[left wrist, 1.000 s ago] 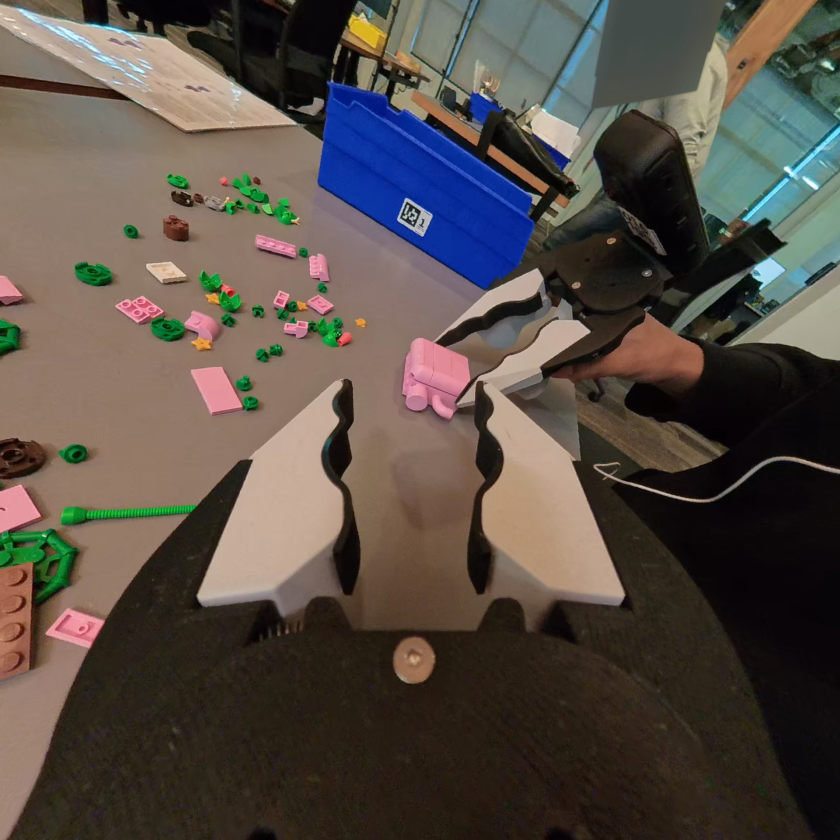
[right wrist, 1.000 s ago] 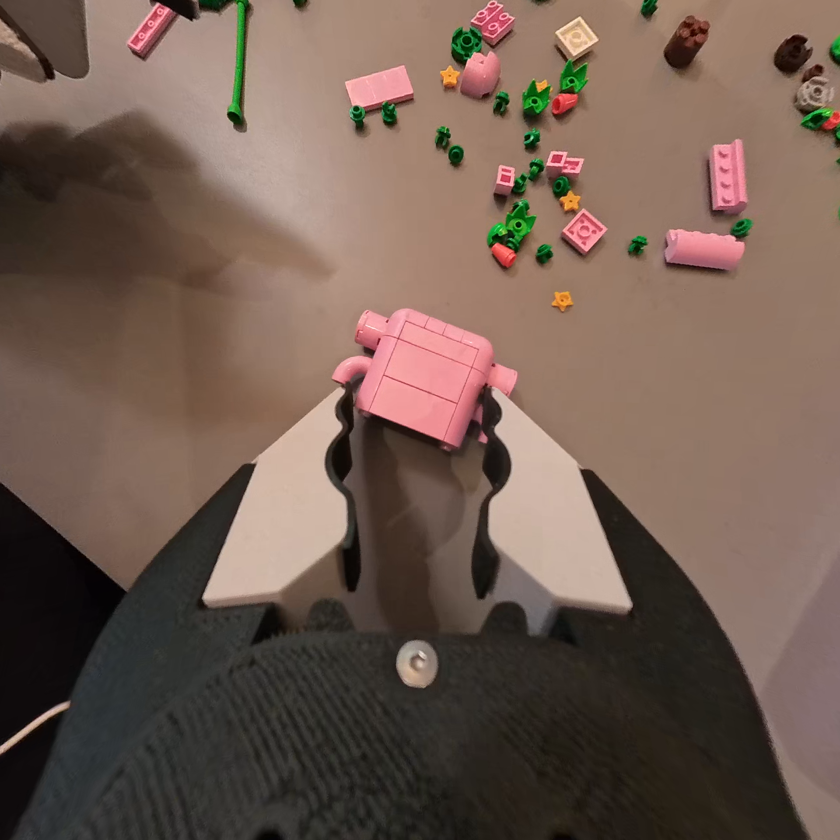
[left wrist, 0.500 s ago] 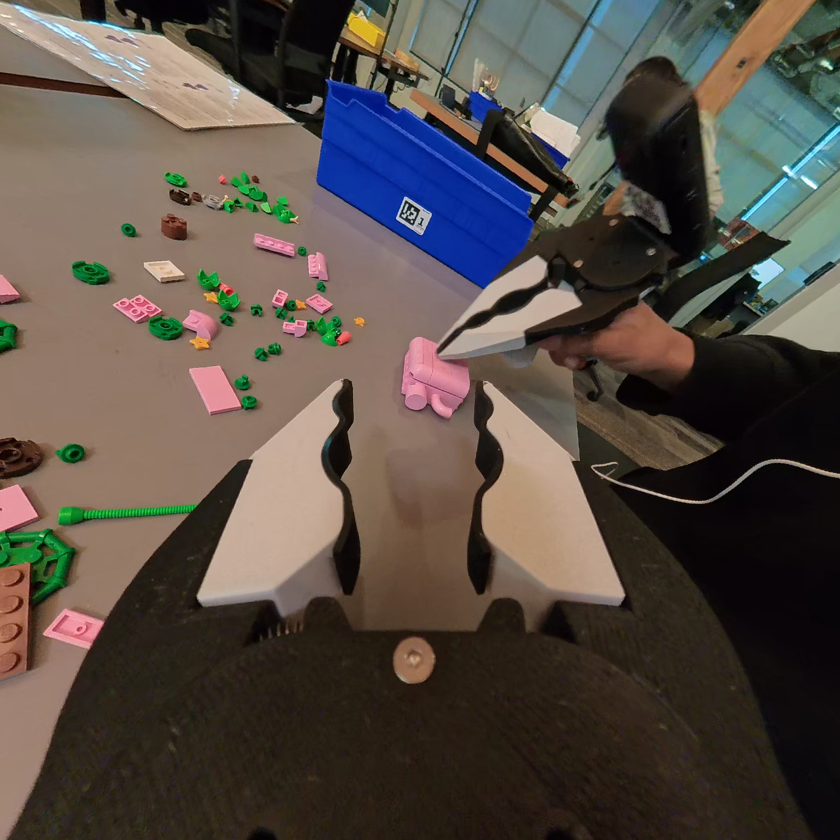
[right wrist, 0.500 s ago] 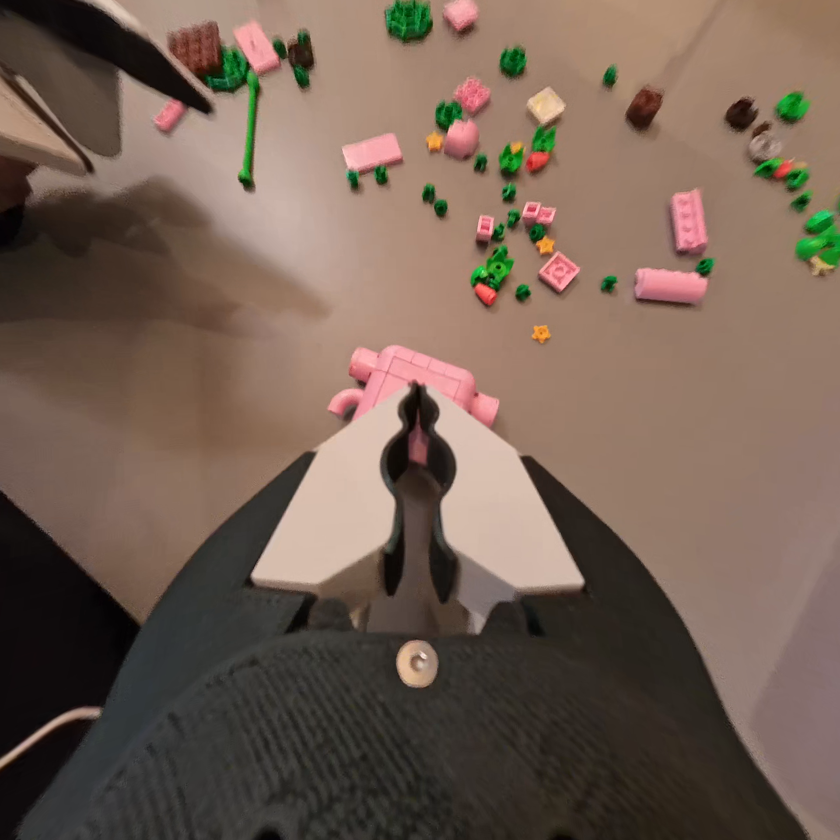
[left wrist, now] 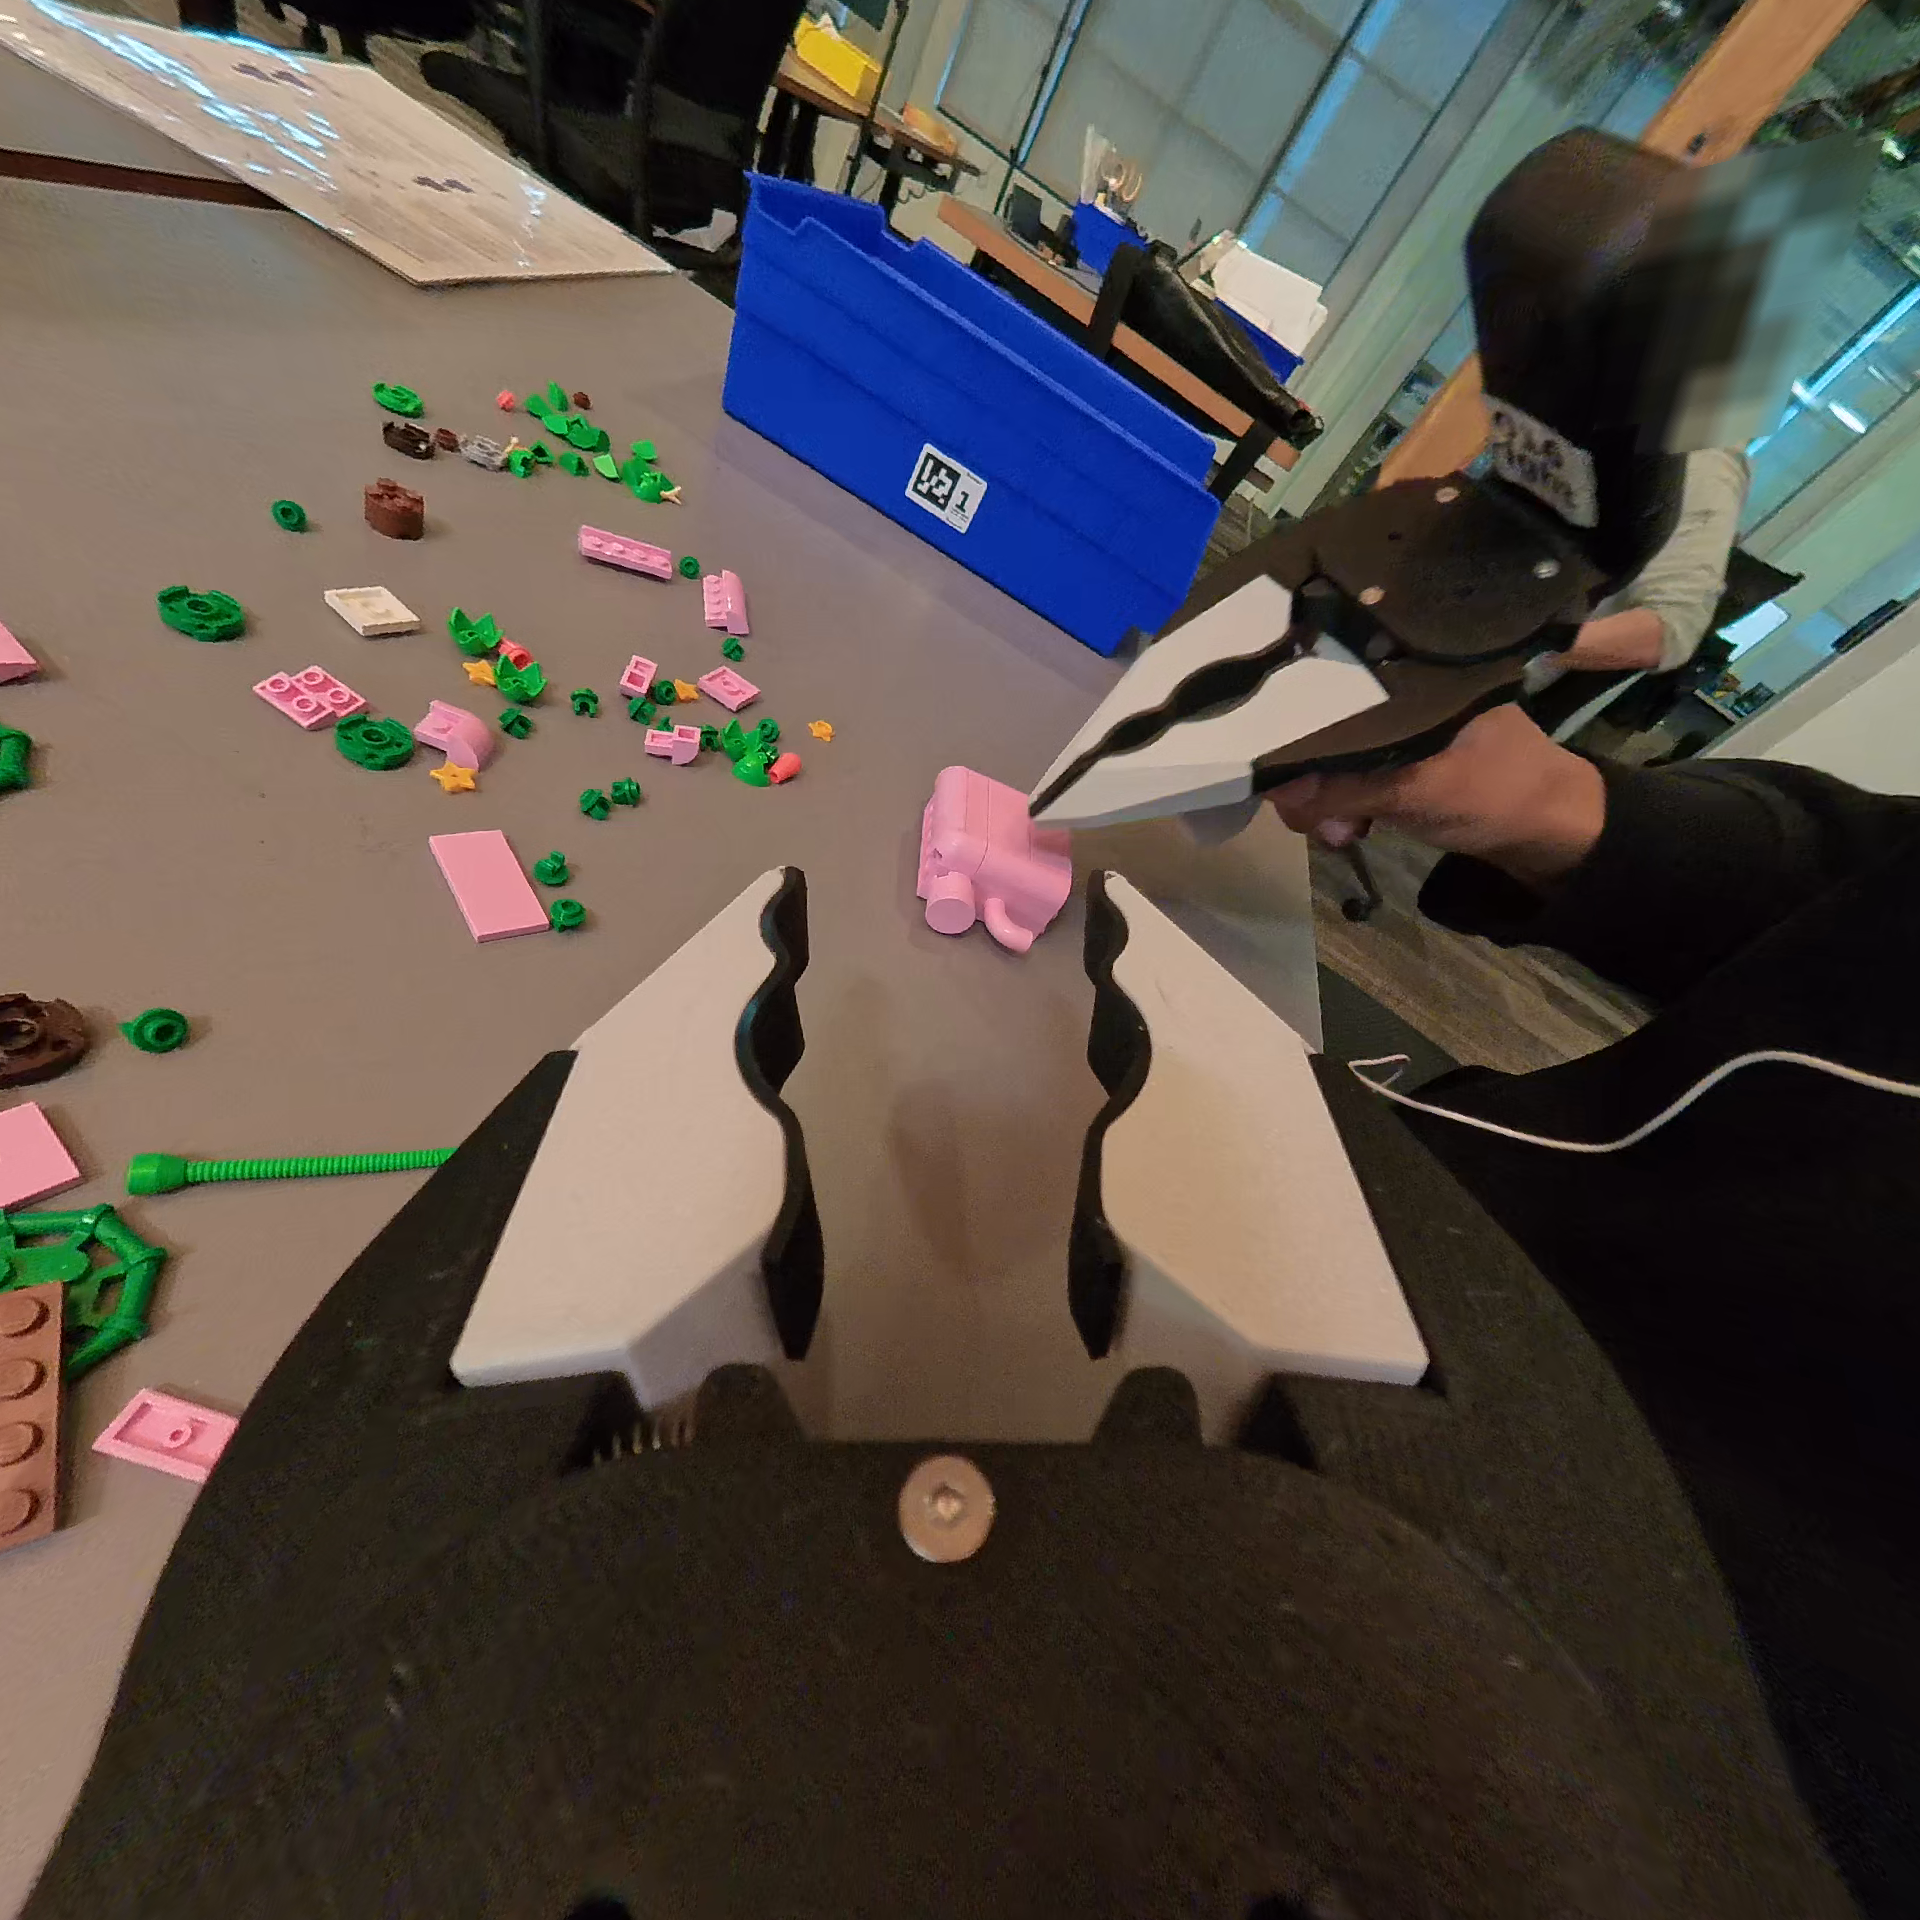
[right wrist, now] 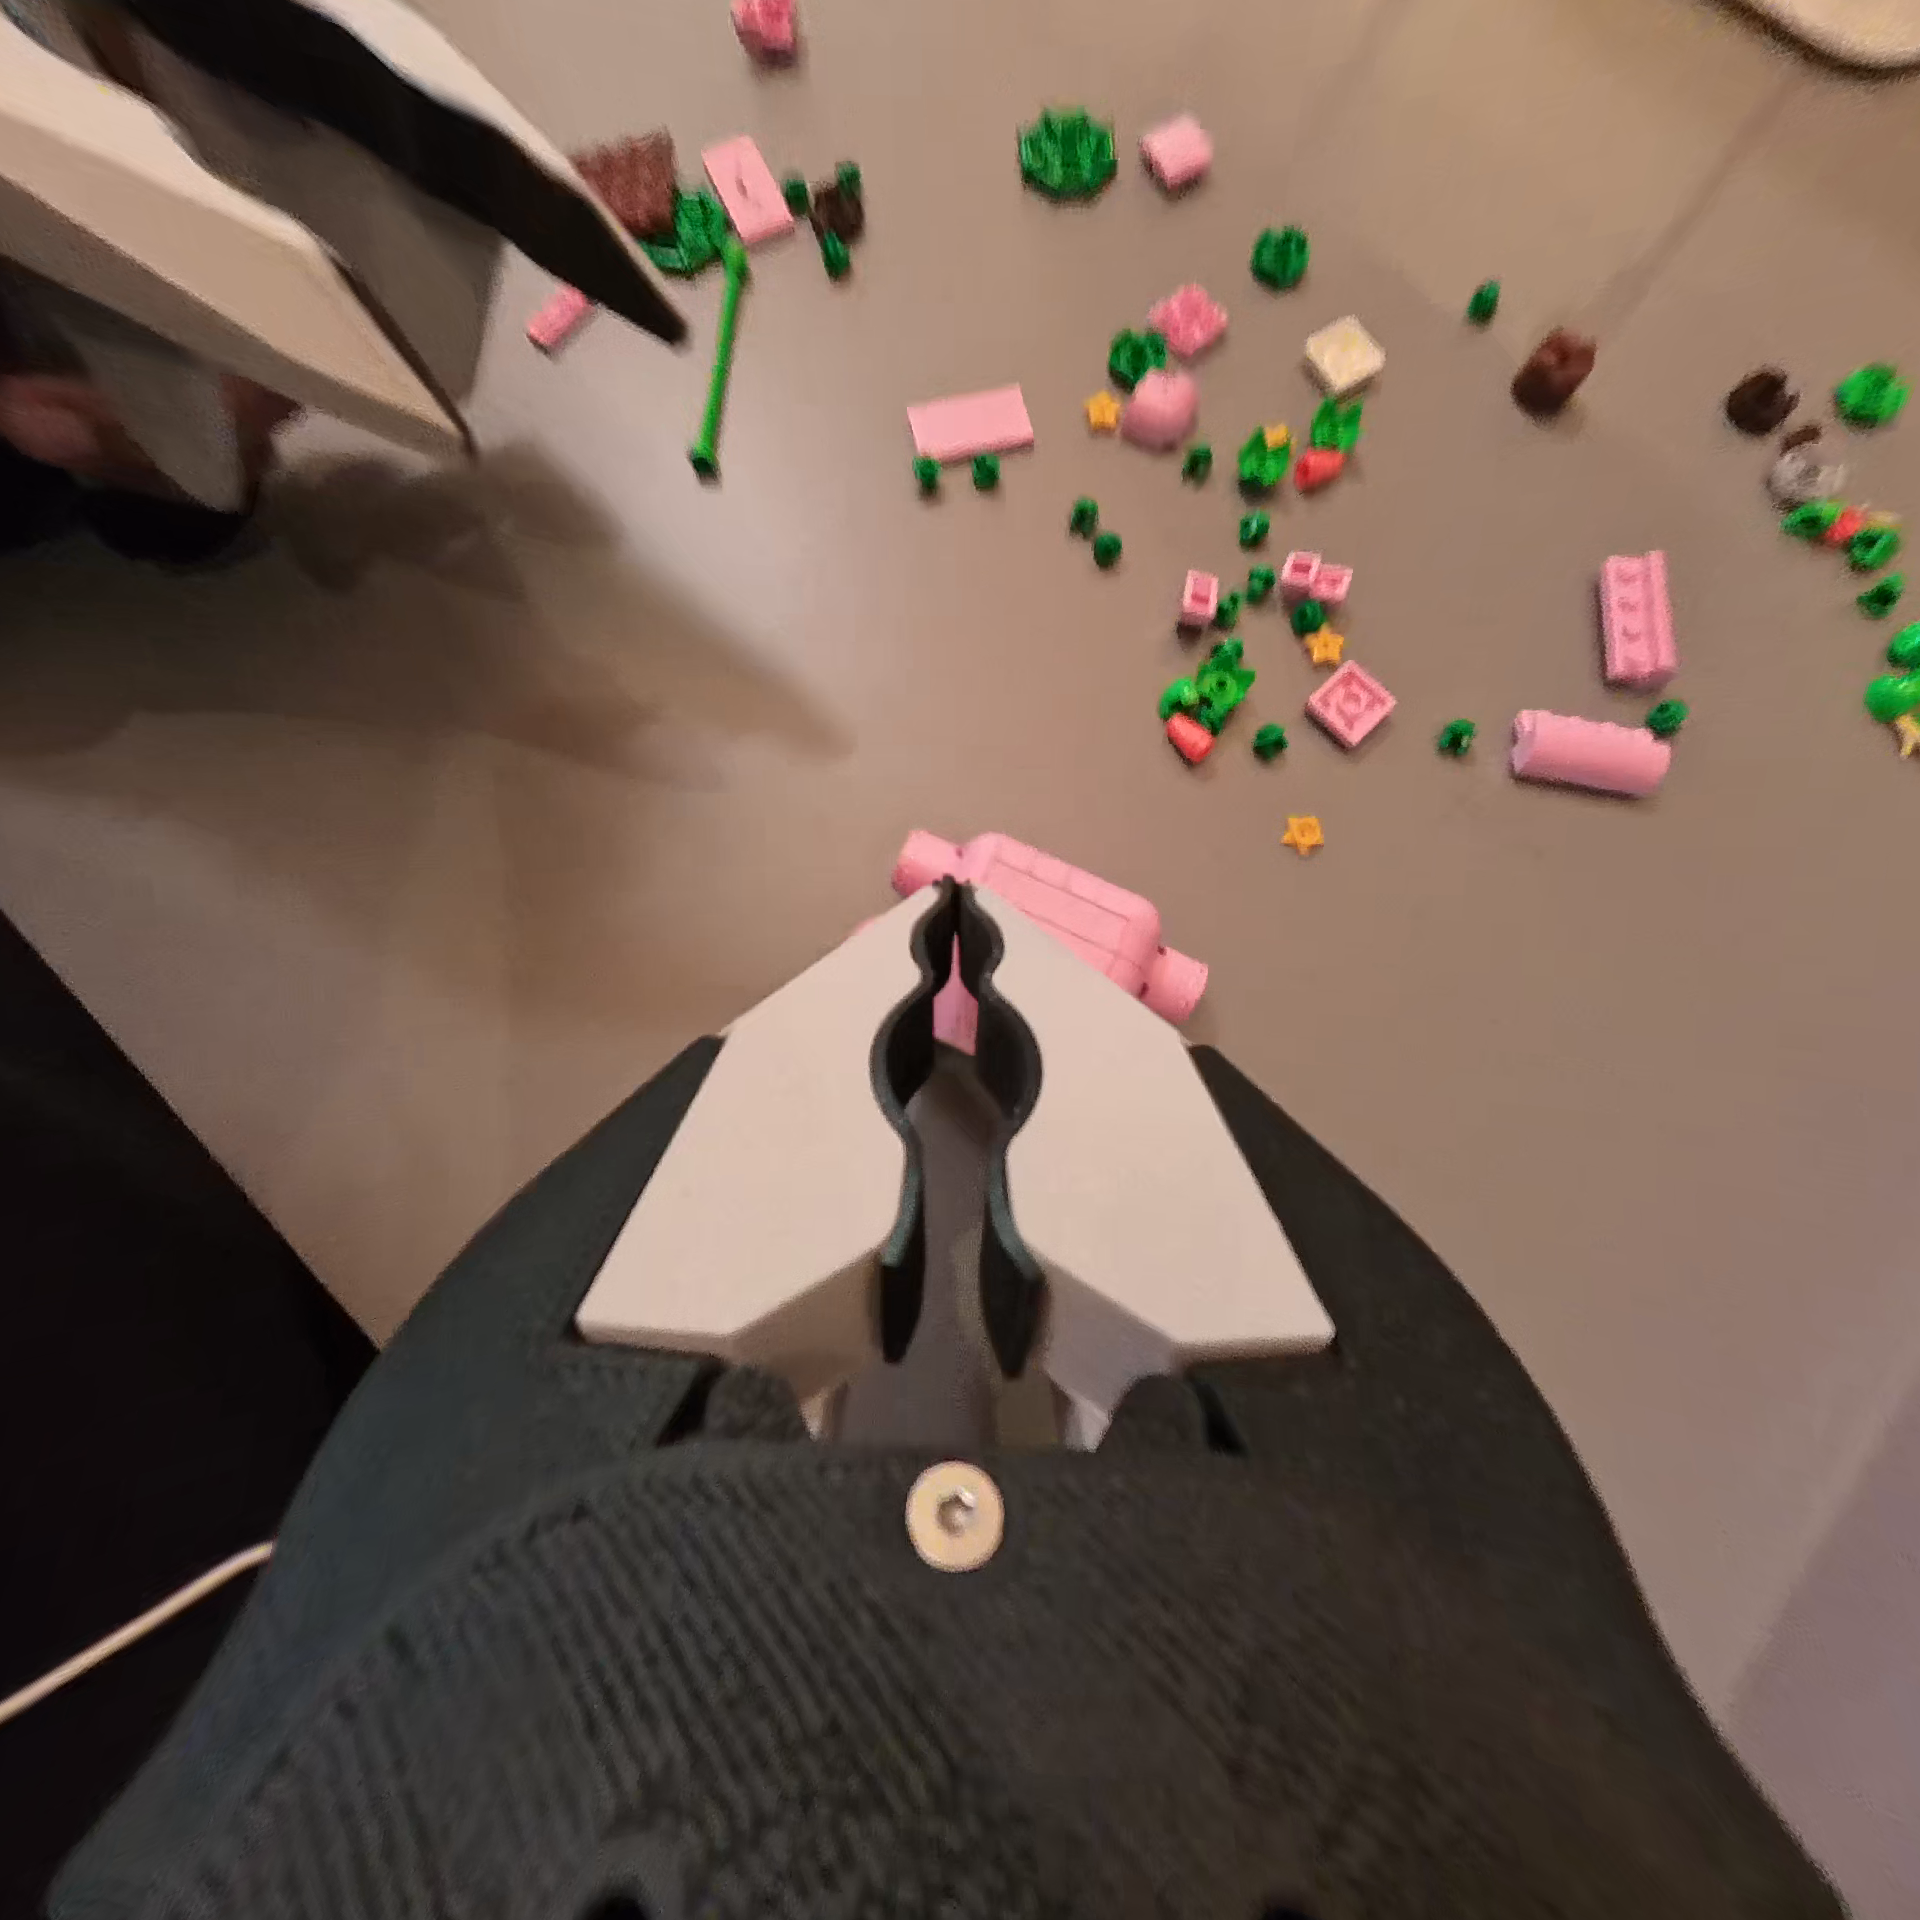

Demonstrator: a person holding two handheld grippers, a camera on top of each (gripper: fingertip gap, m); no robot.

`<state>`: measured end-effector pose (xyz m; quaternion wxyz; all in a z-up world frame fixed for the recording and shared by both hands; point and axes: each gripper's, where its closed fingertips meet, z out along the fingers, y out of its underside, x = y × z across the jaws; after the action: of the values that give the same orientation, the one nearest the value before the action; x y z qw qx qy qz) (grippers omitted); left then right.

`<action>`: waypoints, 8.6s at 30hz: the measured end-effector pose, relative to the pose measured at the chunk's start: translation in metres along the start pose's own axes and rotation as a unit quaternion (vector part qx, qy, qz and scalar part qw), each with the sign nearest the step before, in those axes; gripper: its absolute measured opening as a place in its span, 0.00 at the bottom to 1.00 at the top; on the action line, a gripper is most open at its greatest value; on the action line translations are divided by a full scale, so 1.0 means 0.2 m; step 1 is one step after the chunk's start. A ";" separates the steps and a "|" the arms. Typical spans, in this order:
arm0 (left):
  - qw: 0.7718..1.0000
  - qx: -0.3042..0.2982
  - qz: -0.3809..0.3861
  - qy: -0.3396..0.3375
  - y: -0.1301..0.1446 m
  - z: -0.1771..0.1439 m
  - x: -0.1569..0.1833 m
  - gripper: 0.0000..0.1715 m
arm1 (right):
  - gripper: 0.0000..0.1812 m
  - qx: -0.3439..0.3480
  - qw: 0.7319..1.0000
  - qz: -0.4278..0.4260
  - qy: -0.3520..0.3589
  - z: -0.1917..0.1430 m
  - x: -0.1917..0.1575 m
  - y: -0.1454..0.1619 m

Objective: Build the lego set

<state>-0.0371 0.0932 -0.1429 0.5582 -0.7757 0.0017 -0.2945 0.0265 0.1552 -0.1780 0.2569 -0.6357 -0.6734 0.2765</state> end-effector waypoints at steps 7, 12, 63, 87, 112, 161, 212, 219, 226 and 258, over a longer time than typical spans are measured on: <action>1.000 -0.001 0.000 0.001 0.00 0.00 0.00 0.30 | 0.00 -0.032 0.999 0.009 -0.001 0.01 0.01 0.05; 1.000 -0.001 0.000 0.002 0.00 0.00 0.00 0.30 | 0.00 0.008 0.999 0.029 0.013 -0.01 0.07 -0.02; 0.999 -0.048 -0.012 -0.014 0.09 0.04 -0.03 0.34 | 0.28 -0.006 0.996 -0.045 -0.080 0.13 -0.30 0.10; 0.994 -0.013 -0.084 0.070 0.03 0.02 0.06 0.38 | 0.31 0.093 0.991 -0.035 -0.084 -0.07 -0.33 0.00; 0.949 0.089 0.213 -0.213 -0.16 -0.11 -0.17 0.35 | 0.38 0.017 0.999 -0.019 -0.020 0.40 -0.15 -0.09; 0.917 -0.236 0.314 -0.066 0.19 0.17 -0.32 0.39 | 0.37 0.068 0.948 -0.212 -0.229 0.38 -0.08 -0.17; 0.922 -0.091 0.371 -0.057 0.01 0.11 -0.23 0.34 | 0.26 0.255 0.821 -0.508 0.048 0.25 -0.11 -0.36; 0.921 -0.095 0.374 -0.059 0.01 0.11 -0.23 0.31 | 0.26 0.233 0.884 -0.398 -0.071 0.26 -0.09 -0.34; 0.917 -0.109 0.378 -0.061 0.03 0.12 -0.24 0.31 | 0.26 0.221 0.898 -0.367 -0.105 0.27 -0.09 -0.33; 0.875 -0.120 0.459 -0.091 0.07 0.12 -0.27 0.05 | 0.31 0.156 0.917 -0.327 -0.164 0.35 -0.11 -0.23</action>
<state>-0.0663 0.1258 -0.1843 0.5306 -0.7723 0.3423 0.0696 -0.0540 0.1284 -0.1951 0.3144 -0.2774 -0.8249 0.3791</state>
